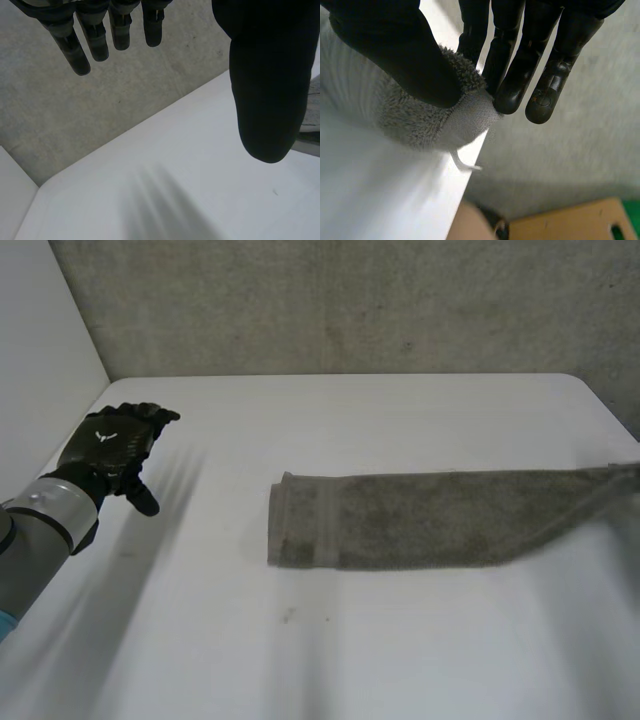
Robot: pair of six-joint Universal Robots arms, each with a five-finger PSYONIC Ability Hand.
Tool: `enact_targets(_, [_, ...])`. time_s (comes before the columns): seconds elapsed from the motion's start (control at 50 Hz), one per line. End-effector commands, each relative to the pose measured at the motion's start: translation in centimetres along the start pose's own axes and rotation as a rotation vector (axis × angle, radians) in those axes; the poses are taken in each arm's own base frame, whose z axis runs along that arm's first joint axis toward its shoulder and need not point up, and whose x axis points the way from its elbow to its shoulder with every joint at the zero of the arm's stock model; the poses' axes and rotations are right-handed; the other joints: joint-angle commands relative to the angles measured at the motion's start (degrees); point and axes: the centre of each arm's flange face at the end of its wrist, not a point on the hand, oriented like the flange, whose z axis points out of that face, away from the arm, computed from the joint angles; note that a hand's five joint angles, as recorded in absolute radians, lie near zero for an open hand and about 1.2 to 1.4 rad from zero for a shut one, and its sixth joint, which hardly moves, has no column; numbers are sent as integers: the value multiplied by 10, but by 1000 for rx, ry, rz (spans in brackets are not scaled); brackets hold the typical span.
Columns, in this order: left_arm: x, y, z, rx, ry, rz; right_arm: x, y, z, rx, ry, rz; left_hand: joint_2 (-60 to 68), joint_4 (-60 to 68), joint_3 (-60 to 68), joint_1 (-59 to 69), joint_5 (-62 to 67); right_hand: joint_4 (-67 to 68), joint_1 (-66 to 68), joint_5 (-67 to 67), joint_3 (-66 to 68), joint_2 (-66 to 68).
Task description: Fold the towel.
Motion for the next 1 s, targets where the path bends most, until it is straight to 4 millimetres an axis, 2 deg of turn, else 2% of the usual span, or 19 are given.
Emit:
enact_targets(0.02, [-1,-4,-2,11,-6,3,-98,-131,-43,354,-221,35,5,4,5,0,-15,116,257,142,122,127])
enact_targets(0.08, [-1,-7,-4,22,-7,2,-125,-151,-57,420,-278,25,5,4,5,0,-15,116,257,142,122,127])
enact_targets(0.12, [0,-8,-5,23,-7,0,-180,-179,-84,539,-392,5,5,4,5,0,-15,116,257,142,122,127])
enact_targets(0.14, [0,-8,-5,23,-7,0,-180,-179,-85,540,-393,5,5,4,5,0,-15,116,257,142,122,127])
enact_targets(0.18, [1,-8,-6,23,-6,1,-232,-190,-112,603,-507,-15,5,4,5,0,-15,116,257,142,122,127])
enact_targets(0.2, [1,-8,-6,23,-6,1,-232,-190,-112,603,-508,-15,5,4,5,0,-15,116,257,142,122,127])
enact_targets(0.22, [2,-8,-6,21,-2,0,-257,-189,-124,611,-569,-28,5,4,5,0,-15,116,257,142,122,127])
enact_targets(0.24, [2,-8,-6,21,-2,0,-257,-189,-124,611,-569,-28,5,4,5,0,-15,116,257,142,122,127])
enact_targets(0.34, [5,-7,-7,22,7,1,-329,-166,-161,615,-777,-88,5,4,5,0,-15,116,257,142,122,127])
enact_targets(0.42, [7,-8,-6,24,13,4,-343,-156,-167,598,-810,-124,5,4,5,0,-15,116,257,142,122,127])
enact_targets(0.46, [9,-9,-6,30,18,6,-343,-154,-167,591,-810,-136,5,4,5,0,-15,-28,113,-2,-22,-17])
enact_targets(0.48, [12,-10,-5,33,26,9,-341,-156,-168,588,-805,-138,5,4,5,0,-15,-451,-310,-425,-445,-440])
enact_targets(0.5, [16,-13,-5,45,39,16,-334,-160,-166,582,-780,-131,5,4,5,0,-15,-584,-443,-558,-578,-573])
enact_targets(0.6, [32,-23,1,82,84,28,-294,-182,-166,562,-693,-47,5,4,5,0,-15,-584,-443,-558,-578,-573])
enact_targets(0.68, [49,-27,6,98,130,29,-255,-175,-148,467,-640,72,5,4,5,0,-15,-584,-443,-558,-578,-573])
enact_targets(0.72, [63,-27,10,102,149,33,-218,-160,-138,368,-607,197,6,5,5,0,-14,-584,-443,-558,-578,-573])
enact_targets(0.76, [70,-26,13,96,150,35,-206,-149,-134,320,-597,244,6,5,5,0,-14,-584,-443,-558,-578,-573])
enact_targets(0.94, [108,-5,26,41,173,50,-181,-64,-117,90,-604,293,5,4,5,0,-15,-535,-394,-509,-529,-524])
enact_targets(1.0, [119,7,29,14,190,54,-182,-53,-116,66,-618,292,5,4,5,0,-15,-497,-356,-472,-492,-487])
